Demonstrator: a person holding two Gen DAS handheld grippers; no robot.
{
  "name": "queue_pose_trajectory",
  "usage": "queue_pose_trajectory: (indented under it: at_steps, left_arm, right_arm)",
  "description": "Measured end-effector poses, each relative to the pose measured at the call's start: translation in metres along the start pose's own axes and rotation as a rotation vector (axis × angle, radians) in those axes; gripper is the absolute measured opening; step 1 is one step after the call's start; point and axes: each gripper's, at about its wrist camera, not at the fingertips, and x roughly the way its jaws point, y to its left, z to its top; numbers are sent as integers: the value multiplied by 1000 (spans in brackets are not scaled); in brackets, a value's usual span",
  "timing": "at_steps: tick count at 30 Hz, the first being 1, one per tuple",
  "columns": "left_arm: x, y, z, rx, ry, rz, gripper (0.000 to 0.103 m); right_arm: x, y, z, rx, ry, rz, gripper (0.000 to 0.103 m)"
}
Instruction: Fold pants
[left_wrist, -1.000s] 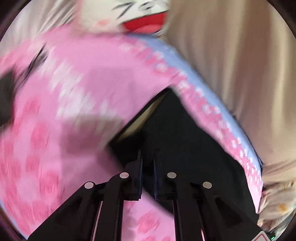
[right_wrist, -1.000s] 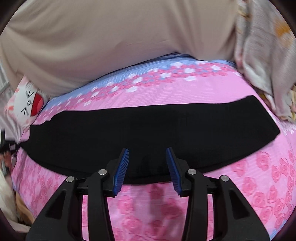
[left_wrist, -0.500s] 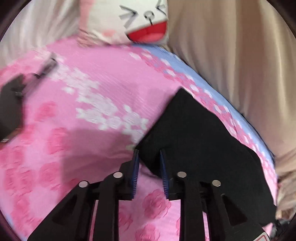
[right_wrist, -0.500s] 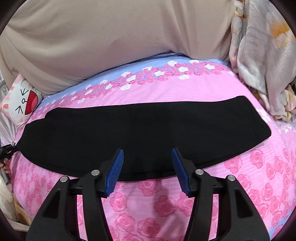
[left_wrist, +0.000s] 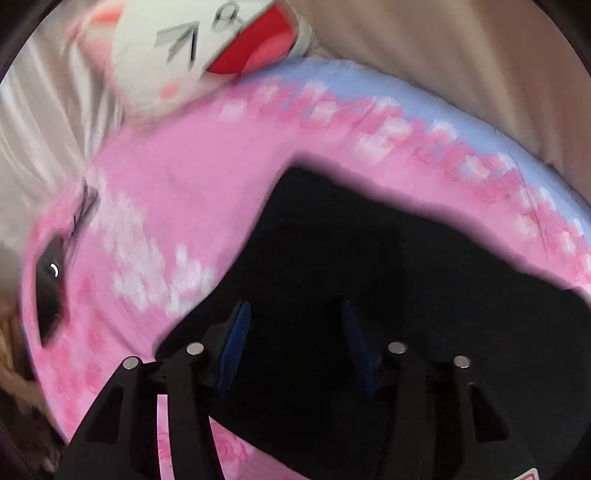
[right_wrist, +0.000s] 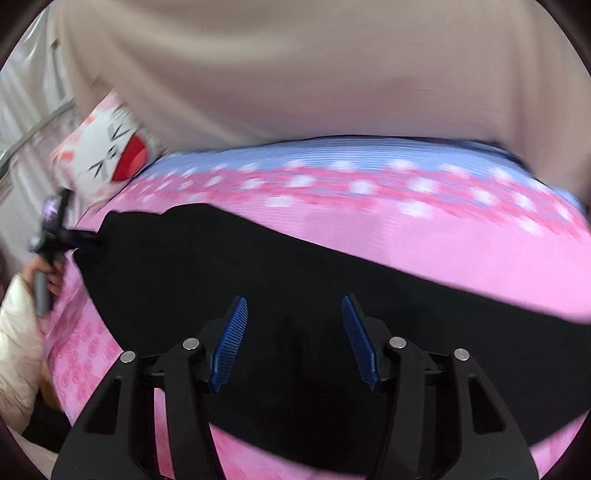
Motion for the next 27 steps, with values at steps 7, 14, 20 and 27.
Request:
queue_pose_trajectory:
  at_steps: [7, 14, 20, 27]
  left_arm:
    - [-22, 27, -40, 86, -63, 34, 54]
    - [-6, 77, -46, -48, -22, -122, 71]
    - [-3, 76, -43, -51, -21, -107, 80]
    - [-4, 78, -43, -59, -21, -105, 85]
  right_arm:
    - [103, 65, 89, -153, 92, 190, 52]
    - [177, 107, 90, -302, 263, 188, 9]
    - [200, 110, 108, -312, 184, 36, 6]
    - [145, 130, 107, -265, 36, 125, 14]
